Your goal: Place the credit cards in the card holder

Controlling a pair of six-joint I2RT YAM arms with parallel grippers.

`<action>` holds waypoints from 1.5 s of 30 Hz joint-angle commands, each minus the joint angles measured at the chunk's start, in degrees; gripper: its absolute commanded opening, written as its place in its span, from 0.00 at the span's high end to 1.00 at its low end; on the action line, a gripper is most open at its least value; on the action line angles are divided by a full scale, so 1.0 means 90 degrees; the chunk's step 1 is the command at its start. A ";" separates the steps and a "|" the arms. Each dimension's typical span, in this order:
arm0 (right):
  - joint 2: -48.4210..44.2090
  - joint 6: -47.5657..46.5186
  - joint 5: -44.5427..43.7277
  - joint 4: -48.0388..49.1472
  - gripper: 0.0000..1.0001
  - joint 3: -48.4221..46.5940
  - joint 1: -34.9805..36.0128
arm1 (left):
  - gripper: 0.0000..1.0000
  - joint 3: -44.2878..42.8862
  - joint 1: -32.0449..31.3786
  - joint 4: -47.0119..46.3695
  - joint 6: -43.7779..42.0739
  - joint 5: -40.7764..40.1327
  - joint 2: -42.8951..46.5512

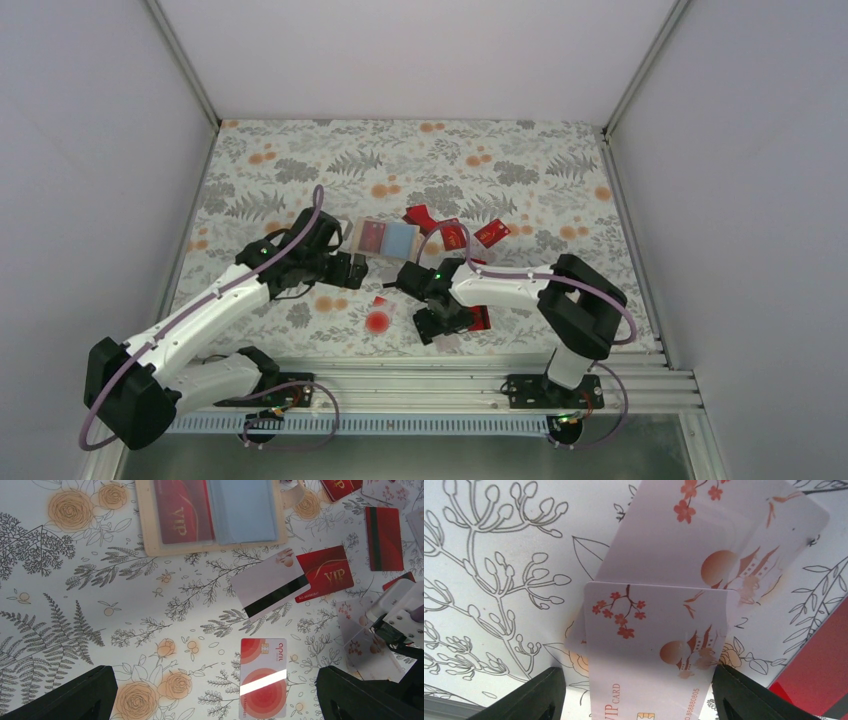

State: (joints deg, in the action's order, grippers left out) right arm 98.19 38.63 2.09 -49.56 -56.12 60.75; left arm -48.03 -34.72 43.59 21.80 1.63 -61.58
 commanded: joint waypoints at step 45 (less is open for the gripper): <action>-0.0112 0.0128 -0.1080 -0.0417 0.48 -0.0267 0.0008 | 0.00 0.0047 0.0028 -0.0178 -0.0206 0.0238 0.0322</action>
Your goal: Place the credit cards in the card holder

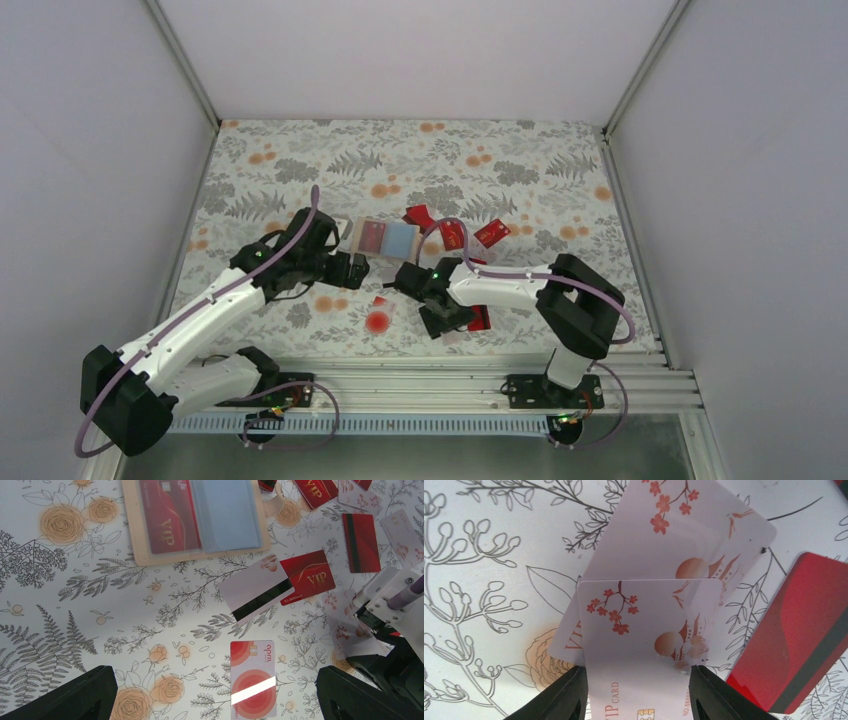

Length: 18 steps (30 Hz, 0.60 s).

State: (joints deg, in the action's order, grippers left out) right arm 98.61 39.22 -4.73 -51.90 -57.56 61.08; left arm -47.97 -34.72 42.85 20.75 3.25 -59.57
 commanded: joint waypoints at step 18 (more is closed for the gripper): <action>-0.0411 -0.0419 0.0309 0.0767 0.27 0.0584 -0.0366 | 0.00 0.0046 0.0020 -0.0110 -0.0079 0.0031 0.0090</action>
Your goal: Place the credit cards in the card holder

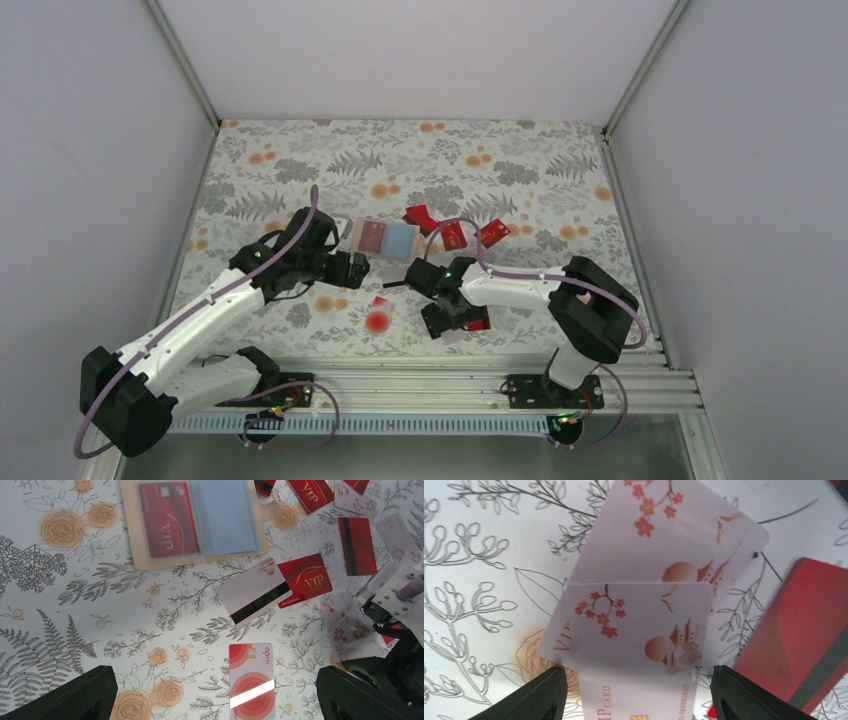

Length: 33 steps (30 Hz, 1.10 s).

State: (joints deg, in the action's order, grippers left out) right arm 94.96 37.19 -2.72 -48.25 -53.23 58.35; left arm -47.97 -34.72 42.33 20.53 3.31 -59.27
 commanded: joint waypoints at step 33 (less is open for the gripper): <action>0.0545 -0.0626 0.0251 0.0494 0.32 0.0689 -0.0428 | 0.00 0.0037 0.0019 -0.0003 -0.0016 -0.0028 0.0073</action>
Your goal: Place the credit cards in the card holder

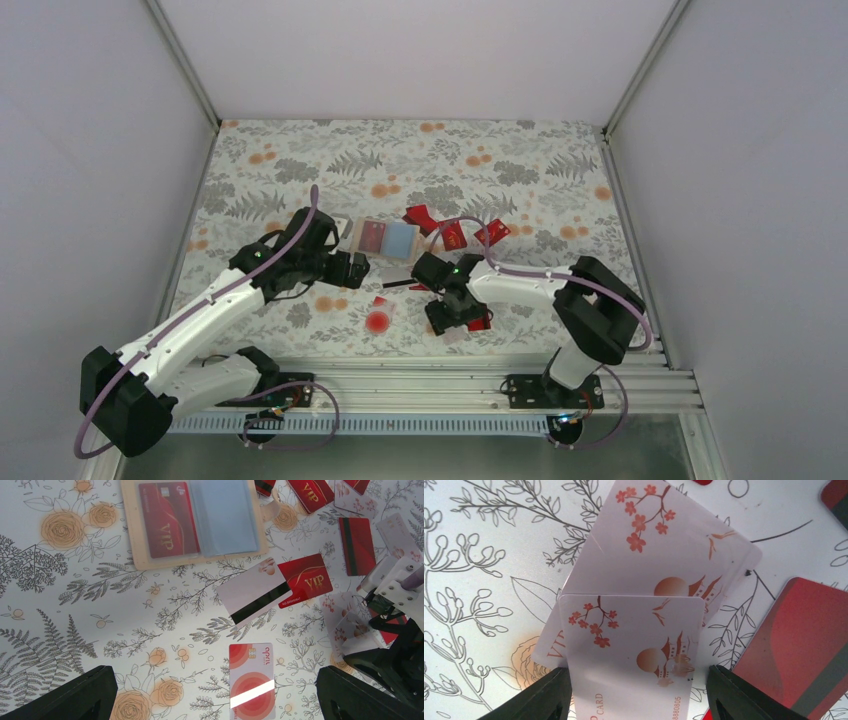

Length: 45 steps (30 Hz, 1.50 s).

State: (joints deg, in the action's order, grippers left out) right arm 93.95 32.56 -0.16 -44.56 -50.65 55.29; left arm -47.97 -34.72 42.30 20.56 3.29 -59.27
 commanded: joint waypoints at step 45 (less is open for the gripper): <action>-0.0007 0.0172 0.0046 -0.0468 0.44 -0.0775 0.0036 | 0.00 -0.0209 0.0020 -0.0084 -0.0038 0.0635 0.0117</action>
State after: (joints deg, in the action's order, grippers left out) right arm 96.90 32.91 1.91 -48.05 -55.75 55.37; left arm -48.21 -34.72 42.22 20.34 7.18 -59.29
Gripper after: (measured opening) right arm 0.539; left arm 0.999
